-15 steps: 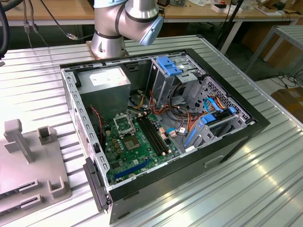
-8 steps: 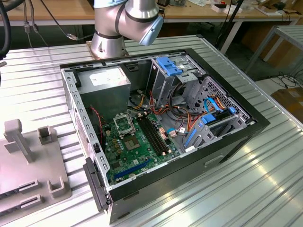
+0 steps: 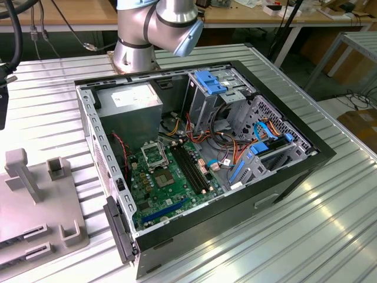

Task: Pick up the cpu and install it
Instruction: 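Pick up the cpu and move it towards the insertion slot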

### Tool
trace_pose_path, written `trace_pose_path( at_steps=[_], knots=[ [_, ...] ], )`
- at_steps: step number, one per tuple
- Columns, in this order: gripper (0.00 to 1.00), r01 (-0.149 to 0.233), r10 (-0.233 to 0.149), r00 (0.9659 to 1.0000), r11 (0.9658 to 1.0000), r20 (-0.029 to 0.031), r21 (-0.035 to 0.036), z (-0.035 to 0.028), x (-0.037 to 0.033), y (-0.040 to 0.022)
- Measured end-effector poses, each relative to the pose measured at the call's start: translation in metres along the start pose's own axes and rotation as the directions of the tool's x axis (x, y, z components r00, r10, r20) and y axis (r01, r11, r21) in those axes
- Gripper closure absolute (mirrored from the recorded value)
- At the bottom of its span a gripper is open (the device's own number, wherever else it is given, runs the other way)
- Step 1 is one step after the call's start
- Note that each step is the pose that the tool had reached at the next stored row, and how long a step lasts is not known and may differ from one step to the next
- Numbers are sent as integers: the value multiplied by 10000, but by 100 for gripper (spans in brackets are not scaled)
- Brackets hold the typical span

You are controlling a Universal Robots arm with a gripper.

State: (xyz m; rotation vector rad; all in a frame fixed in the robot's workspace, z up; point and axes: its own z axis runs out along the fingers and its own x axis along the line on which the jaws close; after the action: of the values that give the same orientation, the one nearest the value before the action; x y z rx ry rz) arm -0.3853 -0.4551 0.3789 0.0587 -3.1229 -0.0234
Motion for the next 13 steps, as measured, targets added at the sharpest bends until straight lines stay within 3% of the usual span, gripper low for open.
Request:
trace_pose_path(
  at_steps=[7, 13],
  knots=[
    [53, 0, 0, 10000, 10000, 1, 0, -13, -2, 0],
    [53, 0, 0, 10000, 10000, 1, 0, -68, -2, 1]
  ],
)
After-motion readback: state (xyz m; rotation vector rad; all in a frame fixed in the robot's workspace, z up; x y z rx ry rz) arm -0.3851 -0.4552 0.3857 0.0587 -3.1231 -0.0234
